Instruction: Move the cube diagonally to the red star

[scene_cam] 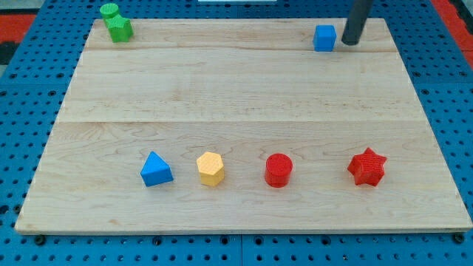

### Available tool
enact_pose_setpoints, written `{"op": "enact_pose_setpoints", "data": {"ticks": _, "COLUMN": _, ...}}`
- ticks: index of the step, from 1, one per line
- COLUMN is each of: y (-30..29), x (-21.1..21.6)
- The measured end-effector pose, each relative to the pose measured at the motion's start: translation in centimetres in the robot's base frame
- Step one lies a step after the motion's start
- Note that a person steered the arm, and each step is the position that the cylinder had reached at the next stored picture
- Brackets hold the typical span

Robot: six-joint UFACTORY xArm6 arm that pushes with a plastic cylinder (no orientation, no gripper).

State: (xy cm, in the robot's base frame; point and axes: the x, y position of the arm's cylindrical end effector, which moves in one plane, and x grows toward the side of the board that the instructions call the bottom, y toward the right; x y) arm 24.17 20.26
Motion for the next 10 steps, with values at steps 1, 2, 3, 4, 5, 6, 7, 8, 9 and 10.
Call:
{"op": "enact_pose_setpoints", "data": {"ticks": 1, "y": -1.8, "x": -1.6}}
{"op": "enact_pose_setpoints", "data": {"ticks": 2, "y": -10.1, "x": 1.8}}
{"op": "enact_pose_setpoints", "data": {"ticks": 3, "y": -17.3, "x": 5.8}}
{"op": "enact_pose_setpoints", "data": {"ticks": 4, "y": -13.0, "x": 6.9}}
{"op": "enact_pose_setpoints", "data": {"ticks": 5, "y": -10.8, "x": 5.2}}
{"op": "enact_pose_setpoints", "data": {"ticks": 6, "y": -7.8, "x": 5.2}}
{"op": "enact_pose_setpoints", "data": {"ticks": 7, "y": -5.5, "x": 7.2}}
{"op": "enact_pose_setpoints", "data": {"ticks": 8, "y": -3.5, "x": 9.8}}
{"op": "enact_pose_setpoints", "data": {"ticks": 9, "y": 0.0, "x": 10.4}}
{"op": "enact_pose_setpoints", "data": {"ticks": 10, "y": 1.8, "x": 11.8}}
